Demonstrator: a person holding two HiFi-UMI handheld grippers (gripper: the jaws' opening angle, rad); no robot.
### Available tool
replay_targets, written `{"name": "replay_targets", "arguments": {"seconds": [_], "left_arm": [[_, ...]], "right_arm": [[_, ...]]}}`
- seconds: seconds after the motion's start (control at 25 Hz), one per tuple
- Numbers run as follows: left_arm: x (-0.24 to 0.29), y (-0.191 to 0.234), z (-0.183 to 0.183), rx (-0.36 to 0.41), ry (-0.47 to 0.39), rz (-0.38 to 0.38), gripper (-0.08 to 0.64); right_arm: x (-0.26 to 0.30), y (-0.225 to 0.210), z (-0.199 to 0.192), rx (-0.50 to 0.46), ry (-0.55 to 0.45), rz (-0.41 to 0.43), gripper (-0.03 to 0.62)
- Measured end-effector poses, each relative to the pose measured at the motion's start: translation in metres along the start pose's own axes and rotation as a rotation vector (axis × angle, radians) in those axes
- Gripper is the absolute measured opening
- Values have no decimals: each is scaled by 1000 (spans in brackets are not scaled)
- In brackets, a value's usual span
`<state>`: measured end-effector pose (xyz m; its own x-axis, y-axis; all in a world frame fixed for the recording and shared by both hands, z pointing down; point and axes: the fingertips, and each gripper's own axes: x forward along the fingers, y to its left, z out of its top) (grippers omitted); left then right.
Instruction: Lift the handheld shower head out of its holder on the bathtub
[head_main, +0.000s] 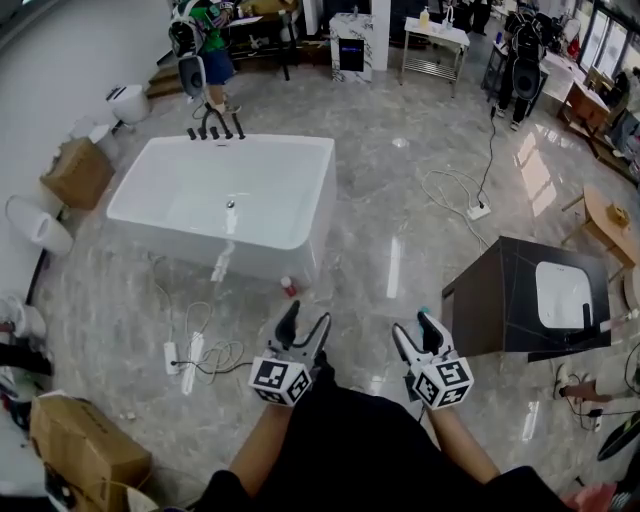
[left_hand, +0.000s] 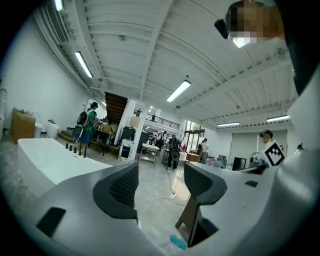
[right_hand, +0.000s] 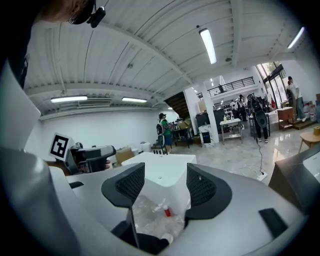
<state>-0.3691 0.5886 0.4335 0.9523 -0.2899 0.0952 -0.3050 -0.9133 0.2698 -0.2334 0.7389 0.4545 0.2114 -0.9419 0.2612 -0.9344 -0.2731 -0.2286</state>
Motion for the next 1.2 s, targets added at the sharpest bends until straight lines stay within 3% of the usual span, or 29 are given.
{"name": "replay_targets", "arguments": {"seconds": [0.24, 0.6, 0.84, 1.2], "left_arm": [[12, 4, -10, 13, 38, -41, 265], [101, 37, 5, 14, 34, -116, 272], [190, 104, 14, -14, 52, -116, 273], [316, 210, 50, -4, 102, -115, 276]], "right_arm": [[25, 8, 0, 15, 3, 57, 230], [86, -30, -4, 28, 36, 6, 230], [178, -77, 20, 27, 63, -26, 230], [333, -127, 90, 15, 54, -44, 230]]}}
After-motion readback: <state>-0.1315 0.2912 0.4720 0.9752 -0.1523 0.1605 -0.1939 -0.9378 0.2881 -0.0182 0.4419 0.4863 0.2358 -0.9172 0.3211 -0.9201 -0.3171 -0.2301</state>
